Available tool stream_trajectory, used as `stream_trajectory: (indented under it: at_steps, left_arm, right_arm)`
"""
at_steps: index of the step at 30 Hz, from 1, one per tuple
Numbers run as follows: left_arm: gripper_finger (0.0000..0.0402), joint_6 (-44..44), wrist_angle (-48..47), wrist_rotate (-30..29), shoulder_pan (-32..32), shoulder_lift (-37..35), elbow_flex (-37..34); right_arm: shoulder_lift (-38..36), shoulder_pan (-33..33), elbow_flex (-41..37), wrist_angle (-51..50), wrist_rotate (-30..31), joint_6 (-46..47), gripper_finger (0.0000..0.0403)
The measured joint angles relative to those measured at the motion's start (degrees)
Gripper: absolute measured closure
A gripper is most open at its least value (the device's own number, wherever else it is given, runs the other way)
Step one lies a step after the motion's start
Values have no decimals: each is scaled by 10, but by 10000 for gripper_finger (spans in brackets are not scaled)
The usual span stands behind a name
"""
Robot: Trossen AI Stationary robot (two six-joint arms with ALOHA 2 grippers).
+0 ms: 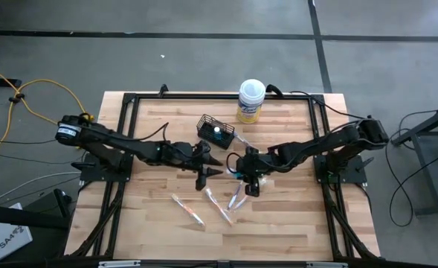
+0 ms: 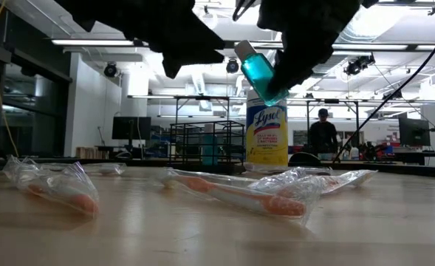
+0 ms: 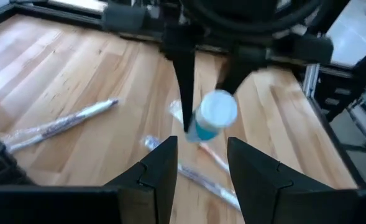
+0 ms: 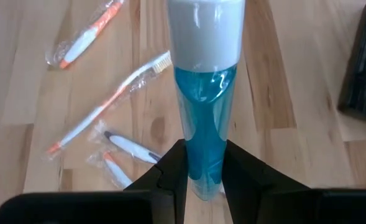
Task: Pick & Place toothbrushing station
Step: Put the blue mouthwash into the black mesh organizer
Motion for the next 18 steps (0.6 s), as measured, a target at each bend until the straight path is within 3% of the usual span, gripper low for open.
stream_trajectory:
  at_steps: [18]
  left_arm:
    - [265, -14, 0, 26, 3, 17, 0]
  right_arm:
    - [42, 0, 0, 42, -6, 0, 328]
